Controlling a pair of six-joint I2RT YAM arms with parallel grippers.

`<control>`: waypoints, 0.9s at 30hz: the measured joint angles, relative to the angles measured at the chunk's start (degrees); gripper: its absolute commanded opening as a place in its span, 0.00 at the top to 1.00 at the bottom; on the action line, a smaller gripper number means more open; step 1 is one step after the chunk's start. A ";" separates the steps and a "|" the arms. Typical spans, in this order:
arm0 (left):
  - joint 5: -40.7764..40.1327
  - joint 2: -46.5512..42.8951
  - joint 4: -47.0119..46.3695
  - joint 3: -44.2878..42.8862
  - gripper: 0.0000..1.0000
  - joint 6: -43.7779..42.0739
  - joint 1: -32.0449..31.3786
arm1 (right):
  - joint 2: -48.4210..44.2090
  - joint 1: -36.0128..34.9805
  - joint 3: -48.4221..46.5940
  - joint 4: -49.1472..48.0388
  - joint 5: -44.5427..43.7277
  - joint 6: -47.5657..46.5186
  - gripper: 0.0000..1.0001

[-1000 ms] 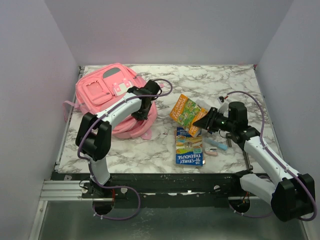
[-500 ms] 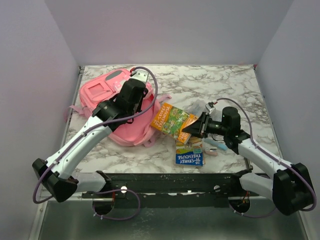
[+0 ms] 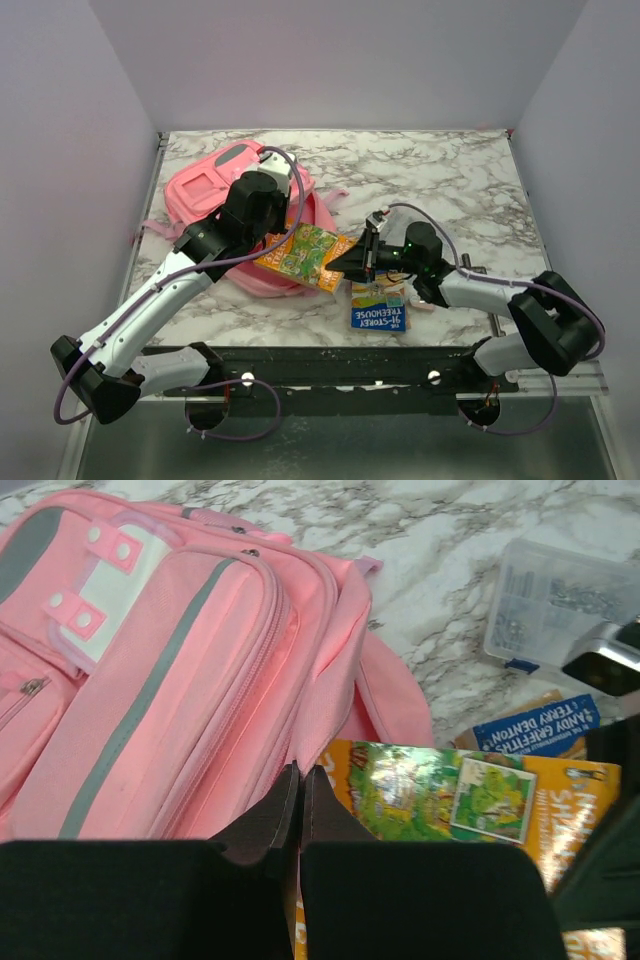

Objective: Pack the student bag
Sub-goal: Place the book in the student bag.

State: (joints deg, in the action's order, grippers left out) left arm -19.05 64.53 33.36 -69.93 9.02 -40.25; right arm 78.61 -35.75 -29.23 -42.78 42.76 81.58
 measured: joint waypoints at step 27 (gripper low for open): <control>31.61 -3.74 -5.99 3.37 1.00 1.09 5.20 | 37.57 -6.25 -31.78 -0.90 -23.28 4.46 0.99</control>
State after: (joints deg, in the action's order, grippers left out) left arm 12.56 60.80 27.38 -66.57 10.11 -35.05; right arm 116.18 -42.00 -61.01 -43.68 19.49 86.04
